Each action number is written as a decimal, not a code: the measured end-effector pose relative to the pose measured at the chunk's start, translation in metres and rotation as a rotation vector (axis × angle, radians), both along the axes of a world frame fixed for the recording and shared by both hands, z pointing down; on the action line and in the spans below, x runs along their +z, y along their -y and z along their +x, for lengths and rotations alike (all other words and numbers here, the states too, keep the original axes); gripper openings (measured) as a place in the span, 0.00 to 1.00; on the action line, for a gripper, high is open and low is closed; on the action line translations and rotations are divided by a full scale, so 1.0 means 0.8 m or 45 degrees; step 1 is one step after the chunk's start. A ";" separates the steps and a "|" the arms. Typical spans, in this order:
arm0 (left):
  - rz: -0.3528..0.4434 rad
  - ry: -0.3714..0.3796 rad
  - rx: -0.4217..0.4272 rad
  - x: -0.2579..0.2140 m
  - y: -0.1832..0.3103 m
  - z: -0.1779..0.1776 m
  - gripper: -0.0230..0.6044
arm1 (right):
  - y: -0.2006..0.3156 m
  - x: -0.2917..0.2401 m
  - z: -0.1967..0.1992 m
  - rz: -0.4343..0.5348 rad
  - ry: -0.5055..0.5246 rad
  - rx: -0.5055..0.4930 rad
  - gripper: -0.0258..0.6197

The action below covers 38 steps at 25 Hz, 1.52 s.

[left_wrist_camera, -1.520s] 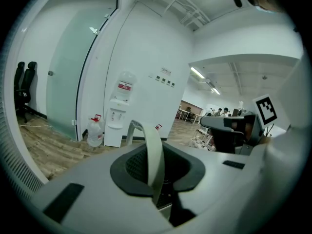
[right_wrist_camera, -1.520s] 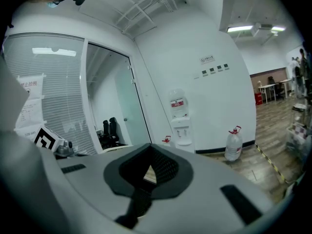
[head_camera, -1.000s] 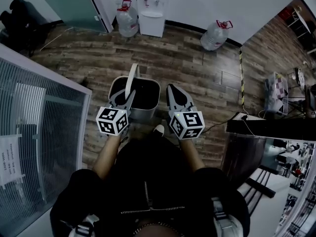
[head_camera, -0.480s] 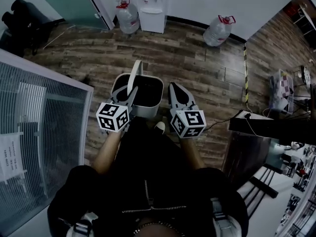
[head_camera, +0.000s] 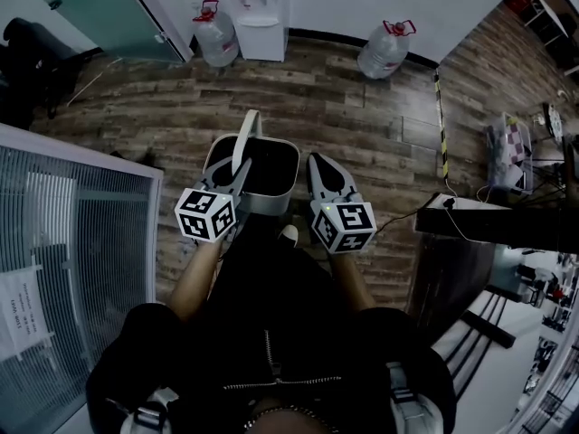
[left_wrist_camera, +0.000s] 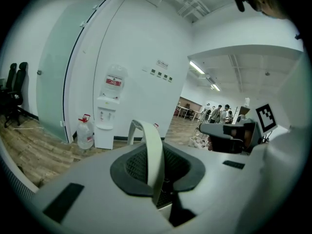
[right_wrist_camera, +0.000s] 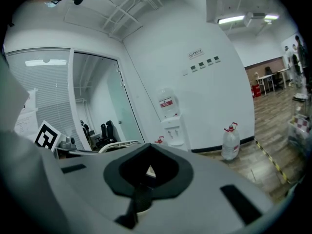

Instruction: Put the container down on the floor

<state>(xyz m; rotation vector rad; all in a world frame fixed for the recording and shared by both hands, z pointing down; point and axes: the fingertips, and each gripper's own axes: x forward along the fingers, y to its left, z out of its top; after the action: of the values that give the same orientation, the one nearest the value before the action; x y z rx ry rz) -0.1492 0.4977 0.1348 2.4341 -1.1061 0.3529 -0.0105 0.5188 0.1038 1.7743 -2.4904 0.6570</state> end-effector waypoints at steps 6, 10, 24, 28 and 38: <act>-0.005 -0.008 0.028 0.007 0.031 0.008 0.12 | 0.023 0.010 0.000 -0.033 -0.018 0.010 0.05; -0.010 -0.005 0.044 0.013 0.058 0.012 0.12 | 0.048 0.013 -0.002 -0.049 -0.034 0.005 0.05; -0.023 -0.020 0.070 0.018 0.184 0.003 0.12 | 0.174 0.010 -0.022 -0.068 -0.067 0.011 0.05; -0.016 -0.022 0.080 0.017 0.221 -0.003 0.12 | 0.210 0.008 -0.029 -0.065 -0.076 0.017 0.05; 0.010 -0.016 0.110 0.019 0.300 -0.026 0.12 | 0.295 0.006 -0.062 -0.045 -0.102 0.014 0.05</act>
<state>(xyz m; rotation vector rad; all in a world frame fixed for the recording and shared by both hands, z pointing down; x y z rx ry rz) -0.1696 0.2577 0.1496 2.4930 -1.0017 0.3607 -0.0597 0.2829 0.1086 1.7666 -2.4044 0.6141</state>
